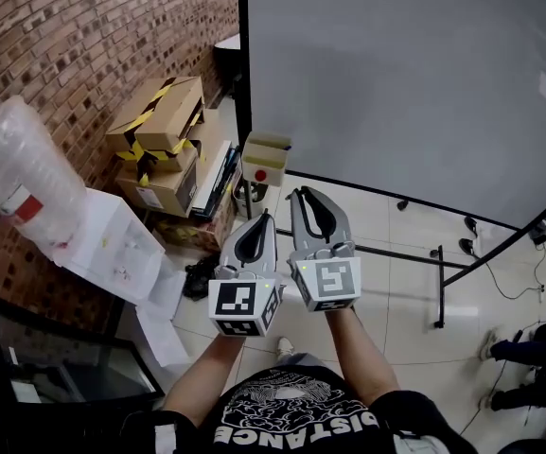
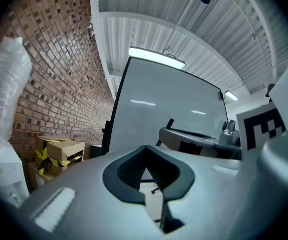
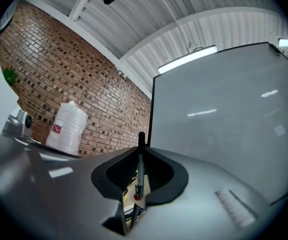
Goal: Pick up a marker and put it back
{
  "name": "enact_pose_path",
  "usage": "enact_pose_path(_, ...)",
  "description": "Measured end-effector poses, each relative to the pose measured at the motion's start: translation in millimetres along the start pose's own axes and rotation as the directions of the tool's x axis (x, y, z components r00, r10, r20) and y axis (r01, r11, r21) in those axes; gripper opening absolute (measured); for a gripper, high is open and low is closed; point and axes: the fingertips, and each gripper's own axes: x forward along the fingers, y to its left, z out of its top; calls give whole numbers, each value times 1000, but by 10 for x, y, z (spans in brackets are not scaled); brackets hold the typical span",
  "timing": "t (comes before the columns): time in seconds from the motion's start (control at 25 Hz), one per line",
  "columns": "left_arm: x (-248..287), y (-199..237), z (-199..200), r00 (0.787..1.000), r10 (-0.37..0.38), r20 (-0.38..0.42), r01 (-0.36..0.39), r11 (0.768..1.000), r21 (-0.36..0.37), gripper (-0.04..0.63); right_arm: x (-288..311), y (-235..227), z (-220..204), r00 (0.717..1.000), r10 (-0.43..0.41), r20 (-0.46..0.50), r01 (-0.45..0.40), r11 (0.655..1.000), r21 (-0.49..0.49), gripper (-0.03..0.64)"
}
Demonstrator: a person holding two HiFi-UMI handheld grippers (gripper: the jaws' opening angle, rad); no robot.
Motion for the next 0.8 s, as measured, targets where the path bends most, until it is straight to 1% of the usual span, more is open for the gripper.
enact_pose_path(0.28,270,109,-68,1000,16,-12,-16,1000,-9,5,345,-92,-135,999,39,-7,-39,999,25,32)
enact_pose_path(0.4,376,166,-89,1000,26,-14,-26,1000,-11,5,468,-150,-234,999,47,-10,-47,999,3,32)
enact_pose_path(0.52,476,221,-111,999,35,-19,-36,999,-10,5,602,-191,-305,998,60,-14,-60,998,2,32)
enact_pose_path(0.56,505,236,-118,999,39,-21,-39,999,-10,5,641,-213,-375,998,65,-19,-65,998,4,32)
enact_pose_path(0.72,610,310,-154,998,57,-25,-57,998,-9,5,768,-345,-999,994,95,-52,-95,995,-4,32)
enact_pose_path(0.8,655,344,-162,998,62,-26,-62,998,-6,5,846,-365,-1054,994,102,-40,-102,995,-11,32)
